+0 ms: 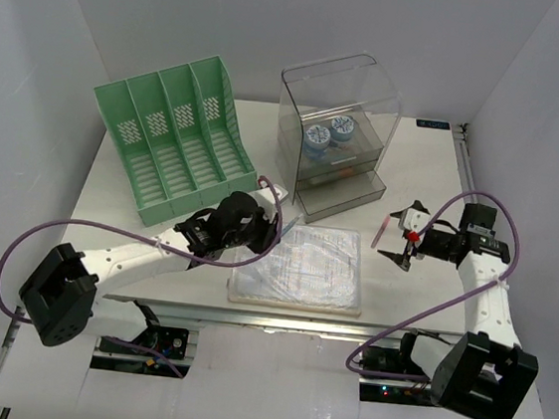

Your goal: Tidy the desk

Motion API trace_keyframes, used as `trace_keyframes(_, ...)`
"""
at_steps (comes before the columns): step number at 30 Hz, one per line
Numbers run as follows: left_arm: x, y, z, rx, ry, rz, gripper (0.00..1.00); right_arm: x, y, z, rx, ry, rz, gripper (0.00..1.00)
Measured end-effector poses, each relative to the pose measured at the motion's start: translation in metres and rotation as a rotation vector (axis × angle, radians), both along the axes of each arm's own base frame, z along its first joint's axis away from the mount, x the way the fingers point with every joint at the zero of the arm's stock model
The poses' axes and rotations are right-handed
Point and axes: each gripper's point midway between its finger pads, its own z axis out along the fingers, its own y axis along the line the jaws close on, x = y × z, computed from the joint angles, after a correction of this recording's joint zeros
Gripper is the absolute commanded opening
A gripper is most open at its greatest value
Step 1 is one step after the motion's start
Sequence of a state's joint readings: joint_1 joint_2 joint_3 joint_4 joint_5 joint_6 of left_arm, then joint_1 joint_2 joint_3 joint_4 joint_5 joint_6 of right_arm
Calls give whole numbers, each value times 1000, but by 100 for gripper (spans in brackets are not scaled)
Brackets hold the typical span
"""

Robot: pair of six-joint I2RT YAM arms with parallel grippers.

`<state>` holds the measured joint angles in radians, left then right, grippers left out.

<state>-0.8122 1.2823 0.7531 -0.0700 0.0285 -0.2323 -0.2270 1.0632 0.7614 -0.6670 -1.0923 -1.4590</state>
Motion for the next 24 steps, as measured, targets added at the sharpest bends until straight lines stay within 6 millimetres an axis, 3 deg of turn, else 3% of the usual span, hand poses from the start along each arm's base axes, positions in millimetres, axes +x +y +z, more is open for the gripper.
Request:
trace_keyframes(3,-11,-8,1,28,-24,-121,0,-22,4,-17,-35,62,90,89)
trace_keyframes(5,-3,-22,7,62,-48,-184,0,-40,8,-26,-30,130,128,88)
trace_keyframes(8,26,-54,24,90,-114,-244,0,-55,12,-29,-19,173,163,87)
trace_keyframes(11,68,-95,37,112,-198,-281,0,-60,13,-28,-27,178,181,86)
trace_keyframes(14,102,-121,21,158,-231,-301,0,-62,9,-30,-67,171,188,86)
trace_keyframes(17,126,-129,-11,221,-214,-308,3,-65,3,-33,-129,160,188,86)
trace_keyframes(20,140,-127,-39,288,-182,-305,29,-66,-2,-34,-182,137,188,85)
trace_keyframes(22,147,-124,-48,315,-168,-292,47,-66,-4,-36,-197,135,188,85)
trace_keyframes(24,151,-122,-51,333,-163,-278,59,-64,-6,-38,-209,139,189,85)
